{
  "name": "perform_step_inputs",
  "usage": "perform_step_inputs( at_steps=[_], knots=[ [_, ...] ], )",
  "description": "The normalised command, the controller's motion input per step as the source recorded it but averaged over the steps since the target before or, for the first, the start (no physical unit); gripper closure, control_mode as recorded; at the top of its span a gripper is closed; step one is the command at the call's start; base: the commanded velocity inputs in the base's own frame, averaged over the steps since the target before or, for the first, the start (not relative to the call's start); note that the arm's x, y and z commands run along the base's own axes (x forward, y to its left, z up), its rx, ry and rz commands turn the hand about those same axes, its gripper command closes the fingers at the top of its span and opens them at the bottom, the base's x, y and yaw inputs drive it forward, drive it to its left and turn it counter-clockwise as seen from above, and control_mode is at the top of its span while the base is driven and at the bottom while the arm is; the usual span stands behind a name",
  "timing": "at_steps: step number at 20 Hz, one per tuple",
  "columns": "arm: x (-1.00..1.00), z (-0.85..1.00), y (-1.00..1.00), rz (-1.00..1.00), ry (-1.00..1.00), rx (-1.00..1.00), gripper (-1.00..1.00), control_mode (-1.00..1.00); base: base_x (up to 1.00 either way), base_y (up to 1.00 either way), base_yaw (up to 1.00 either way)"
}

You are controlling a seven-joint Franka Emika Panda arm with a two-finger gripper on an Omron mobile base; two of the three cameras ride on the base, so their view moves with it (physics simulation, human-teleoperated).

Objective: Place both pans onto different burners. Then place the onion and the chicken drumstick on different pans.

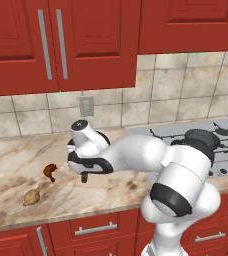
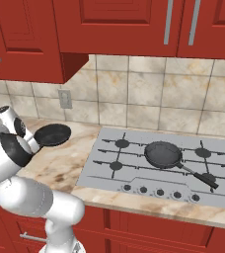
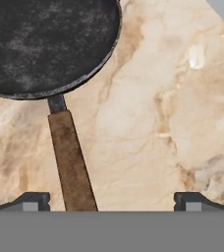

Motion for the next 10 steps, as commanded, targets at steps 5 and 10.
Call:
perform_step_inputs(
  at_steps=[5, 10],
  knots=[
    [0.19, -0.17, 0.02, -0.01, 0.02, -0.05, -1.00, -1.00, 0.00, 0.00, 0.00],
    [0.19, -0.13, 0.03, -0.01, 0.02, -0.04, -1.00, -1.00, 0.00, 0.00, 0.00]
  ],
)
